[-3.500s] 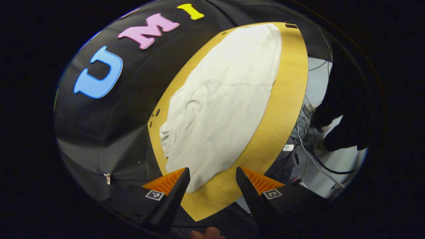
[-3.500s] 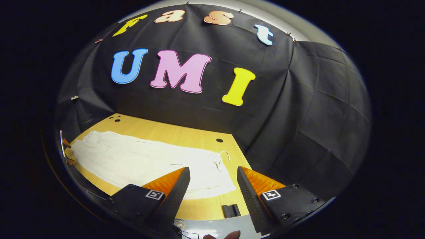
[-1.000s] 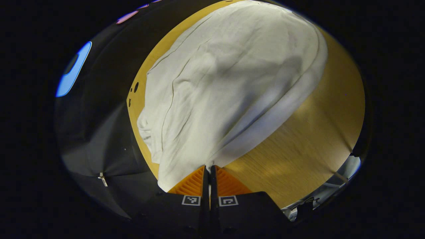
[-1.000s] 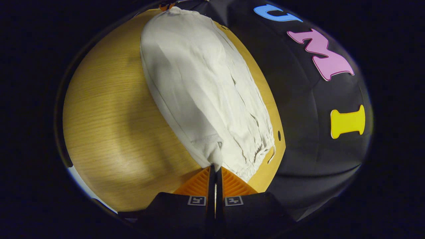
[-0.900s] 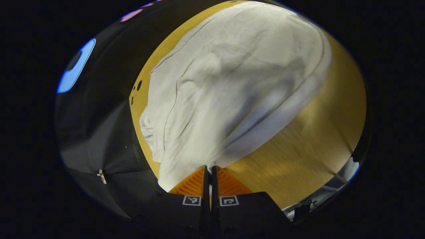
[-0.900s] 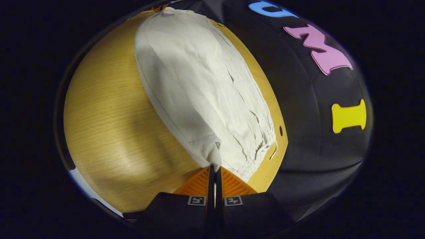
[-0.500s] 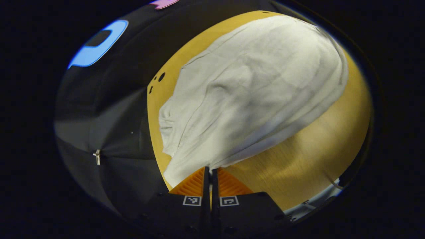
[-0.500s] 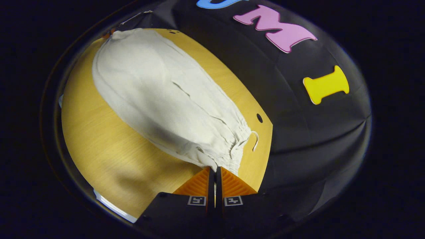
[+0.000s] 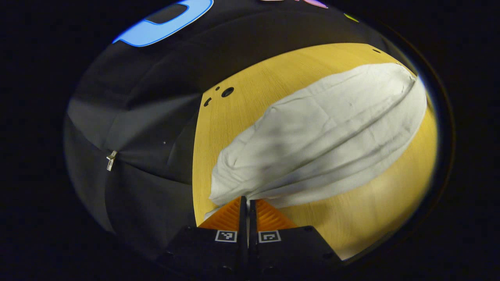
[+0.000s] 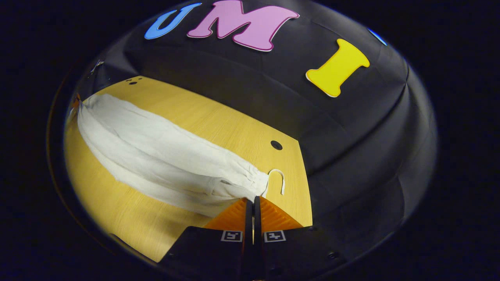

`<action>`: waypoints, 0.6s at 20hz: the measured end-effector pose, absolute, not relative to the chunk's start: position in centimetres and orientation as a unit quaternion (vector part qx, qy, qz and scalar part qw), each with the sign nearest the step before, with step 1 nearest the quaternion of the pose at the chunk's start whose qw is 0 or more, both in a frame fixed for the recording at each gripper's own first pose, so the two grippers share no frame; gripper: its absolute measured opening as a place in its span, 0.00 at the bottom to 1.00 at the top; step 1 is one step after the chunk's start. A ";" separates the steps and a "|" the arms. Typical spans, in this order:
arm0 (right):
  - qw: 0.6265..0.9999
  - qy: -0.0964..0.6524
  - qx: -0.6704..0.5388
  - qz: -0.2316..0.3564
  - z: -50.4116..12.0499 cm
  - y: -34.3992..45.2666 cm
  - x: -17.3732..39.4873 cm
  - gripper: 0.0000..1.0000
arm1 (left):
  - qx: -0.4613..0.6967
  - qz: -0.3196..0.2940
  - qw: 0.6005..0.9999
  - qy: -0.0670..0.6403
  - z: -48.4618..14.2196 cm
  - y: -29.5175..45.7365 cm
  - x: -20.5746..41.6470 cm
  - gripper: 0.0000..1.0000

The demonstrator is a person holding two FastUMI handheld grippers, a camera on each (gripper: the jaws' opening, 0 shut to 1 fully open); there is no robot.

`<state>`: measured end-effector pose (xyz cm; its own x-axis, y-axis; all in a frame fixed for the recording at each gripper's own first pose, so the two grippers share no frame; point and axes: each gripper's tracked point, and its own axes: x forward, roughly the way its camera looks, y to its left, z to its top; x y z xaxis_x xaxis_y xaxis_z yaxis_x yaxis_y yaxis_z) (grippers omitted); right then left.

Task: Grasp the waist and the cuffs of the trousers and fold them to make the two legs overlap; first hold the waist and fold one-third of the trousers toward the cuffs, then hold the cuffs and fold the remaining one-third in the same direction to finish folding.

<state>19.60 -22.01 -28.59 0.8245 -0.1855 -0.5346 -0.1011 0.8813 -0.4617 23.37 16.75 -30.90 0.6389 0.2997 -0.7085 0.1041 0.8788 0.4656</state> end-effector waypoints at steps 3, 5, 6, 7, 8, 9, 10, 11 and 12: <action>0.929 0.288 -0.230 -0.029 -29.0 -21.5 22.5 0.05 | 0.248 0.064 0.871 0.419 -31.1 16.4 26.7 0.06; 0.930 0.294 -0.218 -0.033 -29.7 -21.8 24.1 0.05 | 0.236 0.075 0.868 0.430 -32.2 17.0 28.3 0.06; 0.930 0.299 -0.211 -0.036 -30.3 -22.1 24.8 0.05 | 0.232 0.080 0.866 0.435 -32.7 17.3 28.8 0.06; 0.930 0.306 -0.202 -0.039 -30.9 -22.5 25.5 0.05 | 0.230 0.086 0.864 0.439 -33.0 17.6 29.3 0.06; 0.930 0.315 -0.187 -0.040 -31.5 -22.6 26.0 0.05 | 0.227 0.091 0.862 0.443 -33.2 17.9 29.8 0.06; 0.930 0.324 -0.170 -0.038 -32.3 -22.5 26.4 0.05 | 0.220 0.096 0.863 0.445 -33.3 17.9 30.1 0.06; 0.929 0.332 -0.160 -0.039 -33.0 -22.6 26.8 0.05 | 0.210 0.100 0.864 0.447 -33.2 17.8 30.5 0.06; 0.926 0.343 -0.151 -0.041 -33.8 -22.9 26.8 0.05 | 0.201 0.104 0.864 0.450 -33.2 17.8 30.7 0.06; 0.923 0.354 -0.143 -0.042 -34.7 -23.0 26.9 0.05 | 0.196 0.106 0.863 0.454 -33.3 17.8 31.0 0.06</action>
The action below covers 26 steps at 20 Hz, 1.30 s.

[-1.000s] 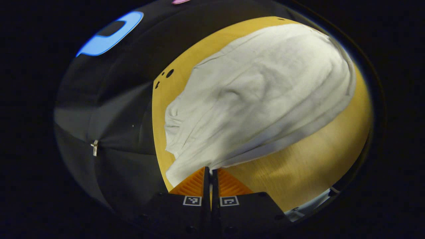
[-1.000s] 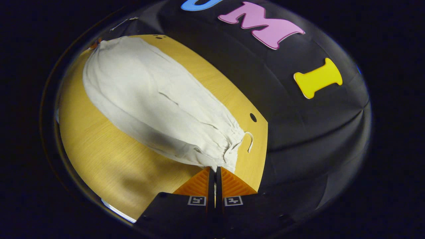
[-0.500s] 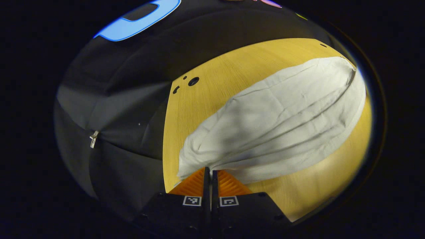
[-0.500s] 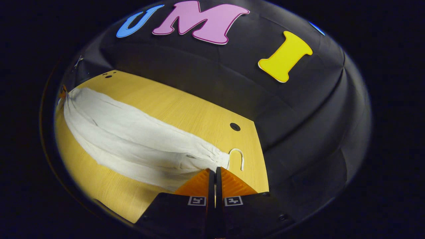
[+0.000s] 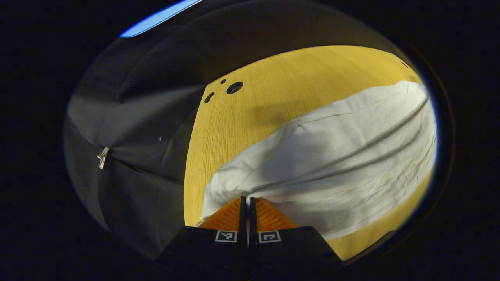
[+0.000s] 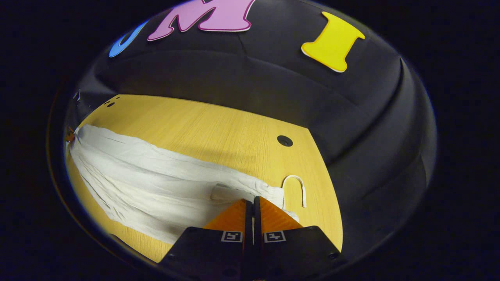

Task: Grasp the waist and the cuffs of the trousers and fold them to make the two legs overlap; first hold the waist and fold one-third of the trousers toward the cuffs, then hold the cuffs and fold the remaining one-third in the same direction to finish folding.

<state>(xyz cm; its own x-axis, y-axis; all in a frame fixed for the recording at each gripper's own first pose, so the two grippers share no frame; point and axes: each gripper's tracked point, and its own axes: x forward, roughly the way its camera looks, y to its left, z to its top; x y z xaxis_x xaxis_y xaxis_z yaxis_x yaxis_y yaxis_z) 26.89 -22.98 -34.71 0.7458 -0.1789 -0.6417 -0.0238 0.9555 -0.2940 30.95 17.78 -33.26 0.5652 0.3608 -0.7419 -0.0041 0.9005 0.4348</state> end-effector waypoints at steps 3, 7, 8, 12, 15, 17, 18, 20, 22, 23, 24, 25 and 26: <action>0.915 0.384 -0.119 -0.043 -37.4 -22.9 27.6 0.05 | 0.209 0.103 0.851 0.470 -33.6 17.2 31.2 0.06; 0.907 0.407 -0.097 -0.040 -39.2 -22.7 27.6 0.16 | 0.213 0.096 0.849 0.474 -34.1 17.0 31.4 0.06; 0.910 0.403 -0.084 -0.046 -38.8 -22.6 27.8 0.24 | 0.208 0.092 0.853 0.470 -33.9 16.9 31.5 0.07; 0.934 0.345 -0.001 -0.092 -35.1 -22.1 28.7 0.67 | 0.195 0.091 0.864 0.455 -32.6 17.6 30.7 0.47; 0.934 0.324 0.059 -0.140 -33.3 -22.9 27.2 0.78 | 0.174 0.086 0.878 0.437 -31.1 17.0 29.7 0.81; 0.928 0.315 0.088 -0.176 -33.1 -23.8 25.2 0.78 | 0.155 0.094 0.890 0.418 -30.0 17.0 28.9 0.89; 0.927 0.310 0.093 -0.191 -32.9 -24.5 24.0 0.77 | 0.144 0.098 0.896 0.409 -29.4 16.9 28.4 0.90; 0.918 0.318 0.116 -0.206 -33.6 -24.5 21.5 0.79 | 0.129 0.101 0.905 0.393 -28.6 16.7 27.2 0.91; 0.905 0.326 0.154 -0.227 -34.7 -24.5 19.7 0.79 | 0.121 0.103 0.910 0.382 -28.0 16.6 26.0 0.92; 0.897 0.328 0.173 -0.240 -35.4 -24.6 19.2 0.79 | 0.115 0.106 0.913 0.377 -27.8 16.5 25.5 0.92; 0.892 0.329 0.185 -0.248 -35.9 -24.5 18.5 0.79 | 0.103 0.107 0.915 0.375 -27.8 16.3 24.8 0.91; 0.889 0.327 0.190 -0.257 -36.4 -24.6 18.1 0.79 | 0.089 0.108 0.917 0.373 -27.7 15.9 24.0 0.91; 0.886 0.329 0.198 -0.261 -36.8 -24.5 17.8 0.79 | 0.073 0.104 0.919 0.373 -27.8 15.3 23.2 0.91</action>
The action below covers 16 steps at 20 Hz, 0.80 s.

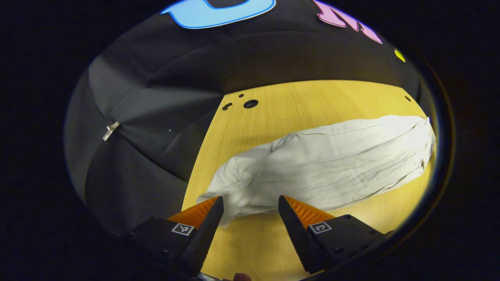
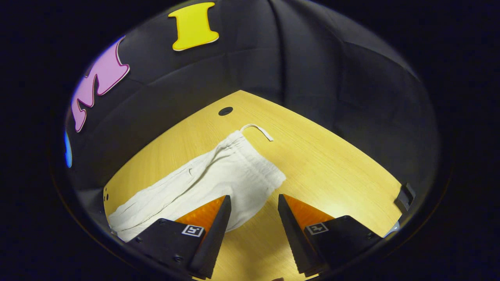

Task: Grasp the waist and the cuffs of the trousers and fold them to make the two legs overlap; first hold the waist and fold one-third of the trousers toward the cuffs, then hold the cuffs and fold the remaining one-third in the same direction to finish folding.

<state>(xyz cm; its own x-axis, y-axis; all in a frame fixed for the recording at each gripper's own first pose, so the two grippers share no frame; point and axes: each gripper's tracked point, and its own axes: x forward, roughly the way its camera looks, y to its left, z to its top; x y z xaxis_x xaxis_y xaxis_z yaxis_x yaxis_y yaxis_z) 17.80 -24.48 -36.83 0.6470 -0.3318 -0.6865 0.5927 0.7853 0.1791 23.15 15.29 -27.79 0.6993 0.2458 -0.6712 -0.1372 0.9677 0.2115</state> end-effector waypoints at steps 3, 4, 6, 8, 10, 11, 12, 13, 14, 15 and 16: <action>0.872 0.338 0.226 -0.271 -38.1 -24.3 17.7 0.79 | 0.042 0.105 0.920 0.375 -27.8 14.7 21.3 0.91; 0.868 0.337 0.238 -0.277 -38.5 -24.5 17.9 0.79 | 0.032 0.106 0.919 0.378 -28.1 14.5 20.8 0.91; 0.861 0.329 0.265 -0.283 -38.8 -24.8 18.8 0.79 | 0.013 0.112 0.915 0.387 -28.6 14.2 19.8 0.91; 0.852 0.330 0.285 -0.291 -39.4 -25.2 19.4 0.79 | -0.010 0.119 0.912 0.393 -29.2 14.2 19.1 0.92; 0.848 0.317 0.304 -0.298 -39.2 -25.9 20.4 0.78 | -0.044 0.126 0.907 0.400 -29.9 13.8 18.3 0.92; 0.844 0.312 0.314 -0.303 -39.2 -26.2 20.9 0.78 | -0.069 0.126 0.903 0.404 -30.5 13.4 17.9 0.91; 0.841 0.309 0.322 -0.307 -39.2 -26.3 21.2 0.78 | -0.093 0.125 0.899 0.409 -31.2 12.9 17.5 0.91; 0.838 0.307 0.326 -0.314 -39.1 -26.5 21.3 0.78 | -0.114 0.127 0.894 0.414 -31.8 12.6 17.2 0.91; 0.835 0.304 0.330 -0.318 -39.1 -26.6 21.4 0.78 | -0.134 0.128 0.890 0.416 -32.4 12.4 17.2 0.92; 0.834 0.304 0.331 -0.322 -39.0 -26.7 21.4 0.76 | -0.154 0.129 0.888 0.415 -32.7 12.1 17.3 0.91; 0.834 0.305 0.326 -0.326 -39.2 -26.8 21.3 0.76 | -0.171 0.129 0.886 0.411 -32.9 12.1 17.6 0.90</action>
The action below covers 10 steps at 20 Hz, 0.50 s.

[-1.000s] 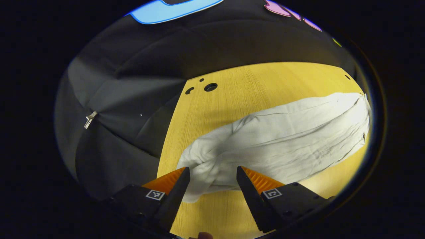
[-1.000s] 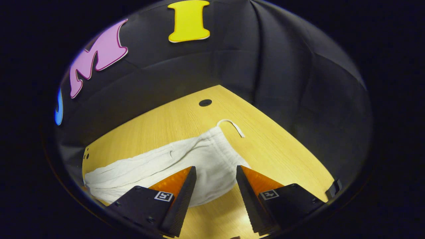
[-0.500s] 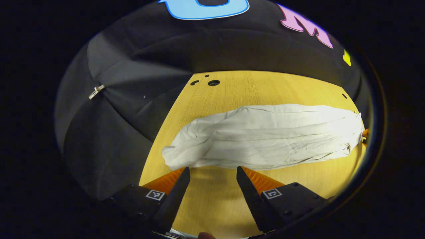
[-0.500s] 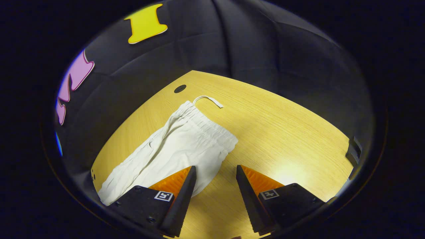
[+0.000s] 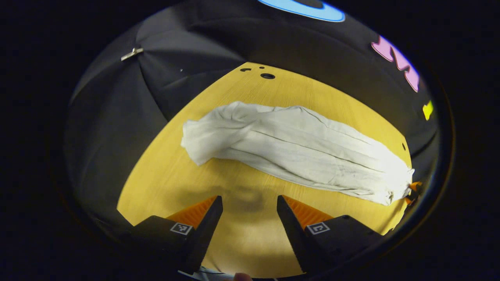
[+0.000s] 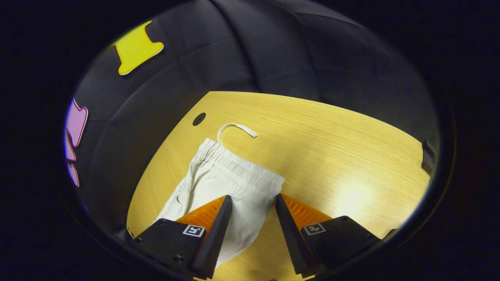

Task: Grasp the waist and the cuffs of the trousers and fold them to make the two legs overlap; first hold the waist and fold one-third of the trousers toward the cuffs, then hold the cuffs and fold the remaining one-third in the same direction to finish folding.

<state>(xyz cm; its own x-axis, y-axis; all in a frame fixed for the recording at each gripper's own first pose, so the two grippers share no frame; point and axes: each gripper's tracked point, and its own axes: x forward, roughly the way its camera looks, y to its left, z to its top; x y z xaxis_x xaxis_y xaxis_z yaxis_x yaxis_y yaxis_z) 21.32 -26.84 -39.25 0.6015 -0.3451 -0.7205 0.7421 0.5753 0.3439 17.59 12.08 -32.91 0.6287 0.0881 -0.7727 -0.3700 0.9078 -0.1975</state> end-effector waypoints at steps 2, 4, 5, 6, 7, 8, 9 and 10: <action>0.834 0.314 0.319 -0.323 -39.5 -26.8 21.3 0.62 | -0.195 0.126 0.882 0.409 -33.3 11.9 18.0 0.90; 0.832 0.321 0.331 -0.310 -40.0 -26.6 21.5 0.36 | -0.211 0.129 0.876 0.414 -33.9 12.1 18.5 0.90; 0.829 0.323 0.338 -0.307 -40.0 -26.5 21.4 0.27 | -0.227 0.129 0.872 0.415 -34.0 11.9 18.7 0.91; 0.830 0.318 0.343 -0.304 -40.1 -26.5 21.7 0.19 | -0.249 0.130 0.866 0.414 -34.1 11.8 19.1 0.90; 0.831 0.316 0.345 -0.303 -40.0 -26.4 21.6 0.14 | -0.274 0.133 0.859 0.412 -34.1 11.7 19.5 0.90; 0.834 0.314 0.340 -0.300 -40.1 -26.5 21.8 0.08 | -0.302 0.137 0.850 0.409 -34.0 11.8 20.0 0.90; 0.836 0.314 0.337 -0.298 -40.1 -26.5 21.7 0.08 | -0.326 0.143 0.843 0.404 -34.2 12.0 20.7 0.90; 0.838 0.314 0.334 -0.296 -40.1 -26.4 21.7 0.08 | -0.339 0.151 0.842 0.392 -33.8 12.6 21.4 0.90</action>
<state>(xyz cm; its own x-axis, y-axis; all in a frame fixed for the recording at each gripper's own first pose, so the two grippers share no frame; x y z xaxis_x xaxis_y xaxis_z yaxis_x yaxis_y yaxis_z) 21.70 -26.42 -40.08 0.6279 -0.2866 -0.7236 0.7059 0.6014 0.3743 21.44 12.61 -33.84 0.6472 -0.0112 -0.7623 -0.5203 0.7244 -0.4524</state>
